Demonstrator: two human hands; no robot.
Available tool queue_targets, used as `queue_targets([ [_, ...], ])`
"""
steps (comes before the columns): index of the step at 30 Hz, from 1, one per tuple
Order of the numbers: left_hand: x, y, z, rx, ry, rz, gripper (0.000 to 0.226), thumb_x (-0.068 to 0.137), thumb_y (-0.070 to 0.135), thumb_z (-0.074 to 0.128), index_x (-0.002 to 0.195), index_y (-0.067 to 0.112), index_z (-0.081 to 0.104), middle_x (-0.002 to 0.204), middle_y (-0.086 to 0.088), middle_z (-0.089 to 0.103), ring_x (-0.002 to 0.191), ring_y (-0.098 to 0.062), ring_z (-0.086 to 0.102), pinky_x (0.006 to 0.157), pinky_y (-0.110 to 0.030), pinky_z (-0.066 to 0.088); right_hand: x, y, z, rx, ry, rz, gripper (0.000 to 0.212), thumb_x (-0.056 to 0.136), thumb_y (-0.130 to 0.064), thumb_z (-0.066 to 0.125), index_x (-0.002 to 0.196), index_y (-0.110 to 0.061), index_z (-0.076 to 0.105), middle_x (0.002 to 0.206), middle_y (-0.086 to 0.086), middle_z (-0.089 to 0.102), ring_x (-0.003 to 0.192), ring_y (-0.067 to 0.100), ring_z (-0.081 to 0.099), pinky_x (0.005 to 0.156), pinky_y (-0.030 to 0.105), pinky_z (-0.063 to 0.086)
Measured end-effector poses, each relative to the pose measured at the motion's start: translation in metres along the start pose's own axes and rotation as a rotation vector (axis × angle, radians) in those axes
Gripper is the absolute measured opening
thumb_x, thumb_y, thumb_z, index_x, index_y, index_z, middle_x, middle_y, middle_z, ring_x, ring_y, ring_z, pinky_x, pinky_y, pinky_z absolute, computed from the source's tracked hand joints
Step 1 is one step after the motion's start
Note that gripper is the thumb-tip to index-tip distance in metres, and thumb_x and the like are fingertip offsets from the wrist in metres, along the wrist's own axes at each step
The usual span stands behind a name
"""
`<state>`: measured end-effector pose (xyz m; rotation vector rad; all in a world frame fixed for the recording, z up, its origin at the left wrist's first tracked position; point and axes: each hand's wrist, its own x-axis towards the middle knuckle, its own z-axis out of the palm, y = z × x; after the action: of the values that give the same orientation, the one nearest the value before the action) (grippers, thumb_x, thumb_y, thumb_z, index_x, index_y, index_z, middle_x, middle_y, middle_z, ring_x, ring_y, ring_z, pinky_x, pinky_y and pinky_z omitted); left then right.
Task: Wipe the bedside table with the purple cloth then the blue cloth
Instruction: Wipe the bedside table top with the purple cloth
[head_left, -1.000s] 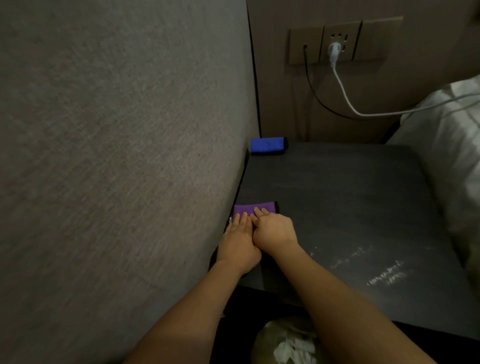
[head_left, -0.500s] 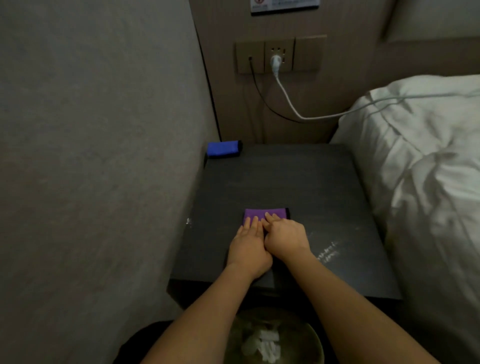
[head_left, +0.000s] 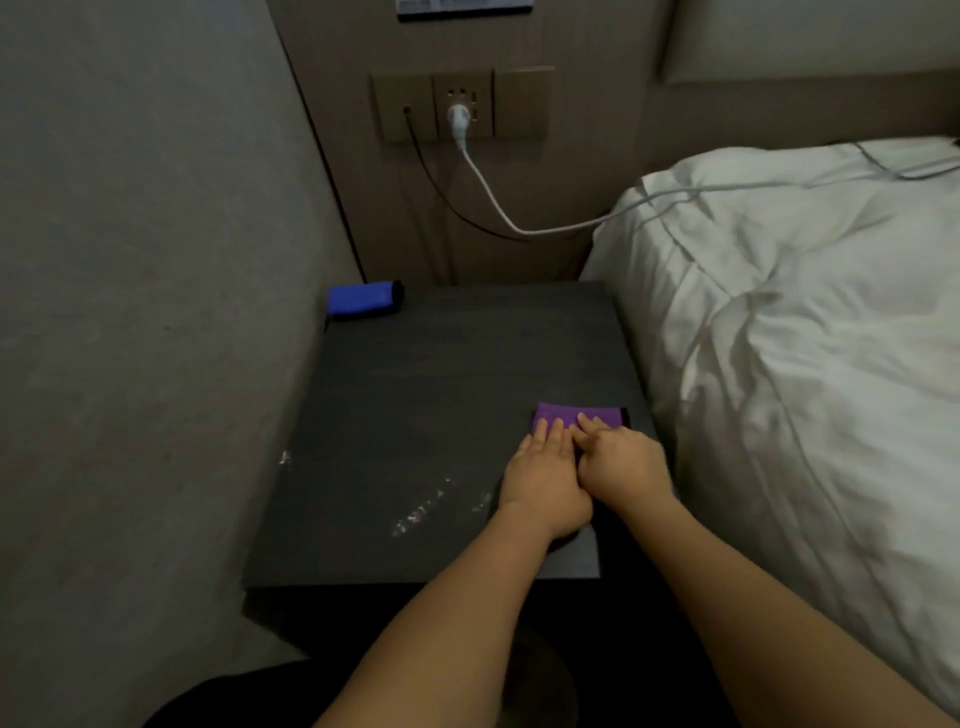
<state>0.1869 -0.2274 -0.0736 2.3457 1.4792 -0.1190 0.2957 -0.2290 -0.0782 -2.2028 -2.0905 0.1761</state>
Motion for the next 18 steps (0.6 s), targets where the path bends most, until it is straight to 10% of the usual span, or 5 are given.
queue_targets([
  [18, 0.003, 0.034, 0.009, 0.054, -0.015, 0.101, 0.078, 0.087, 0.028, 0.046, 0.151, 0.004, 0.009, 0.161, -0.011, 0.008, 0.149, -0.024, 0.002, 0.120, -0.035, 0.005, -0.024, 0.027, -0.009, -0.026, -0.005, 0.113, 0.043, 0.091, -0.024, 0.042, 0.133, -0.026, 0.052, 0.147, -0.005, 0.043, 0.128, 0.014, 0.049, 0.098, 0.028, 0.042],
])
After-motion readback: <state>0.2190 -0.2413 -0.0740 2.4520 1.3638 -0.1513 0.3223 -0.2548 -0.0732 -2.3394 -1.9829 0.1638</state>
